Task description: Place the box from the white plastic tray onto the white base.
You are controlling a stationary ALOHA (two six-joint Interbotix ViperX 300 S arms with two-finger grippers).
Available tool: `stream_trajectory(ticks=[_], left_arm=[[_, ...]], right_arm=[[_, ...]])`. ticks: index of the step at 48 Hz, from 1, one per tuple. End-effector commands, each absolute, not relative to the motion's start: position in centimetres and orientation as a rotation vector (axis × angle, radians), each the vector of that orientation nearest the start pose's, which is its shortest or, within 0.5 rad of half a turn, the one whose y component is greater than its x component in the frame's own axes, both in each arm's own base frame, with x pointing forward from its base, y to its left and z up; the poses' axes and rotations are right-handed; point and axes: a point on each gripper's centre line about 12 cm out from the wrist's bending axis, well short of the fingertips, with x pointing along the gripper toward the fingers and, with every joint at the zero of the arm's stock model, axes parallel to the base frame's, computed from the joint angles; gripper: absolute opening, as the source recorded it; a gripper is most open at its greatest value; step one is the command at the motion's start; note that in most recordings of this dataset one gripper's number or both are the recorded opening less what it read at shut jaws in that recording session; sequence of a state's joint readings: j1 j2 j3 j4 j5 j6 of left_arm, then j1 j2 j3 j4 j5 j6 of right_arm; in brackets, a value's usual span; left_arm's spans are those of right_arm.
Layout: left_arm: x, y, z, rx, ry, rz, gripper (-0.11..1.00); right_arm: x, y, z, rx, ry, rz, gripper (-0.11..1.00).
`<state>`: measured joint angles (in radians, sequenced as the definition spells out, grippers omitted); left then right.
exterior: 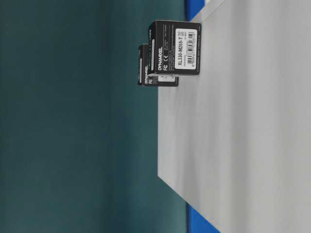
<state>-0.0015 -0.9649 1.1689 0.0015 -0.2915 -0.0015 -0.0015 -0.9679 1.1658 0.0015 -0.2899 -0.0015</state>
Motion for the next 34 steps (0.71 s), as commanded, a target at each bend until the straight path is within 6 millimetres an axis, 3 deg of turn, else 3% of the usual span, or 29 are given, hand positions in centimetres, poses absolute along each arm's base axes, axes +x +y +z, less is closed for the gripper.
stream_trajectory(ticks=[1, 7, 11, 24, 34], left_arm=[[20.2, -0.3, 30.6, 0.003, -0.104, -0.017, 0.14], [20.3, -0.4, 31.3, 0.002, -0.089, -0.02, -0.01], [20.4, -0.3, 31.7, 0.001, -0.067, -0.017, -0.07], [20.7, -0.3, 32.3, 0.002, 0.031, -0.015, -0.07], [20.7, -0.3, 32.8, 0.003, 0.043, -0.016, -0.07]], right_arm=[[20.0, -0.1, 30.0, 0.029, -0.092, -0.007, 0.14], [20.2, -0.3, 29.7, 0.154, 0.015, -0.021, 0.0], [20.3, -0.1, 29.5, 0.186, 0.111, -0.017, -0.02], [20.6, 0.5, 30.2, 0.247, 0.415, -0.01, -0.01], [21.9, 2.0, 30.4, 0.257, 0.636, 0.033, -0.01]])
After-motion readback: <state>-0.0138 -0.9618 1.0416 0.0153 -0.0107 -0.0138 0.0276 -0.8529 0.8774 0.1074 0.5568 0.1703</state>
